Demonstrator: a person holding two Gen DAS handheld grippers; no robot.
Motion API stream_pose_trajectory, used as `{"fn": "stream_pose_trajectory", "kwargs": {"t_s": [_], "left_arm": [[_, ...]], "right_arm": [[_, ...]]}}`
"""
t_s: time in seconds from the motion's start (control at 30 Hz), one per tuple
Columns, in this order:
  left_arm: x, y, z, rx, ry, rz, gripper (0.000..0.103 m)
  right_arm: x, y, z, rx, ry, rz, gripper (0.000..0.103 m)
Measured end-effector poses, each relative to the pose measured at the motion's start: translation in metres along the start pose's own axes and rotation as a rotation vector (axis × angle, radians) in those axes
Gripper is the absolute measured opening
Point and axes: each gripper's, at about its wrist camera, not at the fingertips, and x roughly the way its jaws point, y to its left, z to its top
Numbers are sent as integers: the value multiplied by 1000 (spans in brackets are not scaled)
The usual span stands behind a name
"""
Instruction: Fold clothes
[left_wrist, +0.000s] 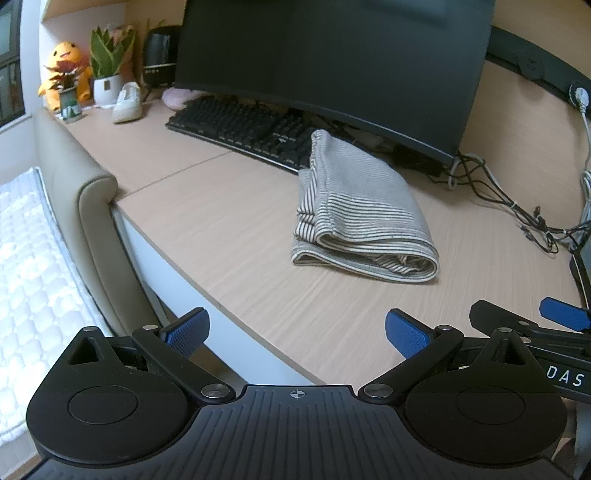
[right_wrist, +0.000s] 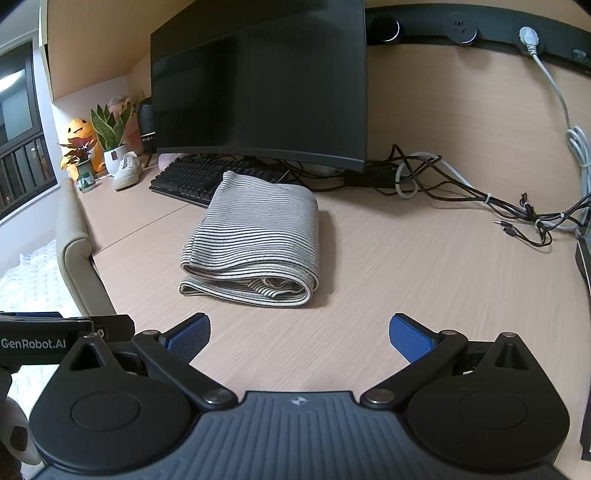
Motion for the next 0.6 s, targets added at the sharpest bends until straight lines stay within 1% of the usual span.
{"fn": "stream_pose_trajectory", "kwargs": {"t_s": [0.37,0.6], "left_arm": [[-6,-2,-3,8,-25,-1,103],[-5,-2,-2,16,-19,-4,103]], "right_arm": [[-1,0,0,4,-4,-3,103],[-1,-1,0,8,-3,-10,103]]}}
